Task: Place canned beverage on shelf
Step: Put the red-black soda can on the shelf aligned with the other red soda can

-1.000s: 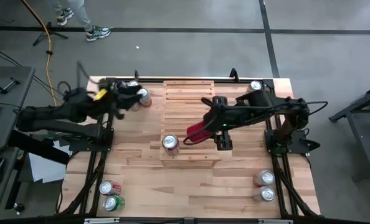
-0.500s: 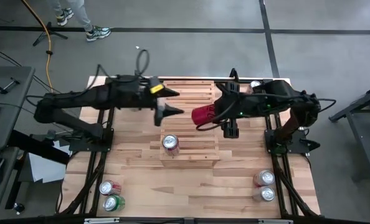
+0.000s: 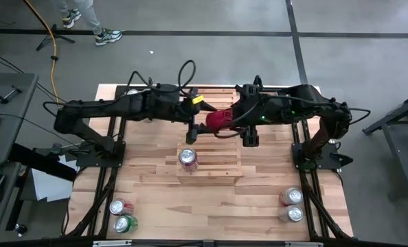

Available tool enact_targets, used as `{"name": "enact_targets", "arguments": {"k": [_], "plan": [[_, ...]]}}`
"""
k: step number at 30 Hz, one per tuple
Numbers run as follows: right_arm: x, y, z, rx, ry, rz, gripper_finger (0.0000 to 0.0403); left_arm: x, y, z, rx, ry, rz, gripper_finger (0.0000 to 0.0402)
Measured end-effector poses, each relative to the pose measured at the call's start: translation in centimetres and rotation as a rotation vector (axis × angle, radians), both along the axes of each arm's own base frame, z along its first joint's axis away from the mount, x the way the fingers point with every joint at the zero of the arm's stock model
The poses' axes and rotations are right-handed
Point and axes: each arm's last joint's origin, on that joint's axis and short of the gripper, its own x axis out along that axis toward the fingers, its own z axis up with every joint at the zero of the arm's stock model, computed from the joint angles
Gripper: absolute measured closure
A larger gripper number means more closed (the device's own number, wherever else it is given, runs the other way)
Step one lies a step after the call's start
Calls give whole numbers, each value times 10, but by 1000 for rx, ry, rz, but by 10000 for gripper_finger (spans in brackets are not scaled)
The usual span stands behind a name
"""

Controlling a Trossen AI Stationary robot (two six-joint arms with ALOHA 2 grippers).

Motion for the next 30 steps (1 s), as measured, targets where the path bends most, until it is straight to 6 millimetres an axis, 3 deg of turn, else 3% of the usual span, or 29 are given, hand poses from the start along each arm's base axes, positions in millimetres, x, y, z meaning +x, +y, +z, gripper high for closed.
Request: {"name": "enact_targets", "arguments": {"k": [12, 18, 25, 30], "plan": [[2, 1, 1, -8, -10, 42, 104, 4, -1, -4, -84, 14, -33, 134], [1, 1, 1, -16, -4, 51, 103, 3, -1, -4, -83, 14, -33, 179], [2, 1, 2, -7, -20, 32, 55, 3, 3, -4, -47, 20, 8, 189], [-3, -1, 6, -11, -50, -30, 47, -9, 12, -3, 61, 81, 145, 189]]}}
